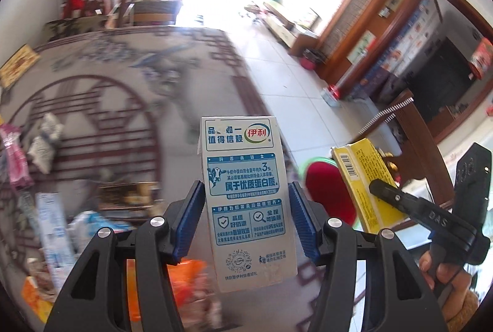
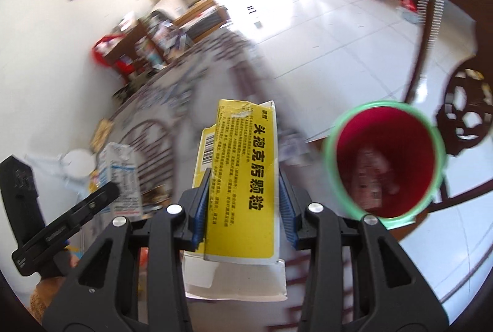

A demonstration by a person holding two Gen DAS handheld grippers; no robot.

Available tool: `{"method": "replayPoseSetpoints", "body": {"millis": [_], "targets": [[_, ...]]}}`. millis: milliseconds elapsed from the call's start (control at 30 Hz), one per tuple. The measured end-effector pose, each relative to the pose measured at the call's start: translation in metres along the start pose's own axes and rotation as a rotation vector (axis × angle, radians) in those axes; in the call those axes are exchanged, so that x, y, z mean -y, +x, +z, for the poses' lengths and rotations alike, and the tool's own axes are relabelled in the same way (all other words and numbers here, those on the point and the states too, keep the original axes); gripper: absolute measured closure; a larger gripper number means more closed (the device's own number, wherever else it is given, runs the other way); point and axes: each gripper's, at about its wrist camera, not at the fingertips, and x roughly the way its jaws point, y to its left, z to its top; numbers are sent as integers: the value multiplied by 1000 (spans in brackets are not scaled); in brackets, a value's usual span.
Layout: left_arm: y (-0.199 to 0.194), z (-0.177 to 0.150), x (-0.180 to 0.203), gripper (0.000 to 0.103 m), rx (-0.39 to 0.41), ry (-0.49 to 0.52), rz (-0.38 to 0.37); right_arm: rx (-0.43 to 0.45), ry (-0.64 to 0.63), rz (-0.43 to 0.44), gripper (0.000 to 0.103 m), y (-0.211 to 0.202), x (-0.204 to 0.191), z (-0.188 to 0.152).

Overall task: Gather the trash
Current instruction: 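Carry the yellow box and milk carton to the red bin and drop them in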

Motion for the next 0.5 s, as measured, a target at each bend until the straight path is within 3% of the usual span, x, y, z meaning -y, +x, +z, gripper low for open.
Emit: {"method": "replayPoseSetpoints", "body": {"millis": [133, 333, 400, 433, 500], "targets": [[20, 1, 41, 50, -29, 61, -35, 30, 79, -97, 64, -11, 62, 13], [50, 4, 91, 50, -74, 144, -82, 30, 118, -180, 63, -1, 117, 30], [60, 5, 108, 50, -89, 175, -99, 34, 129, -214, 51, 3, 129, 33], [65, 5, 116, 50, -96, 188, -108, 53, 143, -234, 36, 1, 134, 34], [77, 6, 132, 50, -109, 219, -131, 92, 162, -238, 33, -5, 142, 36]]}}
